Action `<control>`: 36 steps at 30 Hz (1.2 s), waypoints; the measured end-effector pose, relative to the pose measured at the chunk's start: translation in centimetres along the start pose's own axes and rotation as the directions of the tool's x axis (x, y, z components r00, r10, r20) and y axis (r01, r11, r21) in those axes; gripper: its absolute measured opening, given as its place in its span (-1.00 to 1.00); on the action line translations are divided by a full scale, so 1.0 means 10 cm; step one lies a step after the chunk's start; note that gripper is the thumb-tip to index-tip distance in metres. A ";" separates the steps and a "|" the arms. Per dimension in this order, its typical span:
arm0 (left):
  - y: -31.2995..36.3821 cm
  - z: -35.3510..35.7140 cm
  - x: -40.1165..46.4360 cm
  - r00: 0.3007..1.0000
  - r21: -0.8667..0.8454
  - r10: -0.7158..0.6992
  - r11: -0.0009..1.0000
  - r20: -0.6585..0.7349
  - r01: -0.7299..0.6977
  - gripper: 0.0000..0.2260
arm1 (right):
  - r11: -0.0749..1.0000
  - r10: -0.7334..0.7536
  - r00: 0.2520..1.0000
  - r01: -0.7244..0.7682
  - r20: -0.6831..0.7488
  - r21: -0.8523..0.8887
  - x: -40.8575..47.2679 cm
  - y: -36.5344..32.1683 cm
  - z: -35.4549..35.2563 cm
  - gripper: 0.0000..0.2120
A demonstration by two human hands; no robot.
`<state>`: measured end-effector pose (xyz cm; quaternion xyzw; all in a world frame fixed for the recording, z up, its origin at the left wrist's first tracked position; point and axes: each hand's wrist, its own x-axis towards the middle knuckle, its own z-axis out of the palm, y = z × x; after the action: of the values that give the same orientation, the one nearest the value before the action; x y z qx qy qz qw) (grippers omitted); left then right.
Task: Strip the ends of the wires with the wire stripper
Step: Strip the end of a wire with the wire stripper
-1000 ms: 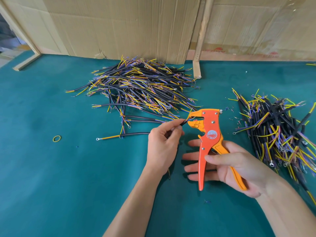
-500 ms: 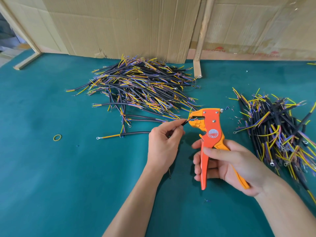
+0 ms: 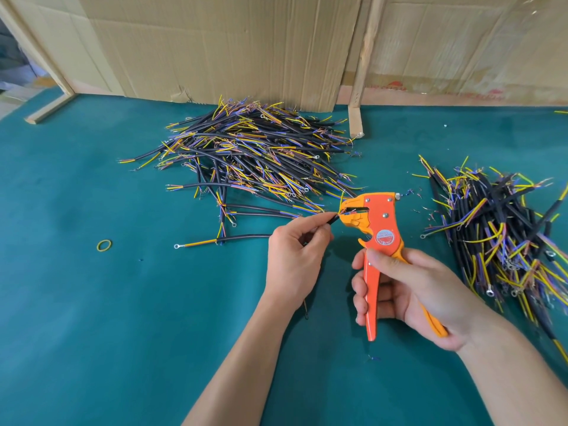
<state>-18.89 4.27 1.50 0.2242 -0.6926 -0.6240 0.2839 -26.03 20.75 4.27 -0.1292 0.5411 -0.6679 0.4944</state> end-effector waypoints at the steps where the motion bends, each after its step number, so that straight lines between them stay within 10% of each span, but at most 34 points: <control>1: 0.00 0.00 0.00 1.000 0.003 0.001 1.000 -0.001 -0.001 -0.66 | 1.000 -0.001 1.000 0.001 0.001 -0.004 0.00 0.00 0.00 -0.78; 36: 0.01 0.00 0.01 1.000 0.001 0.013 1.000 0.003 -0.013 -0.62 | 1.000 0.016 1.000 -0.016 -0.018 -0.004 0.00 -0.03 0.03 -0.80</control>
<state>-18.94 4.23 1.60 0.2189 -0.6947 -0.6223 0.2867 -26.00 20.53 4.64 -0.1199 0.5480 -0.6639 0.4945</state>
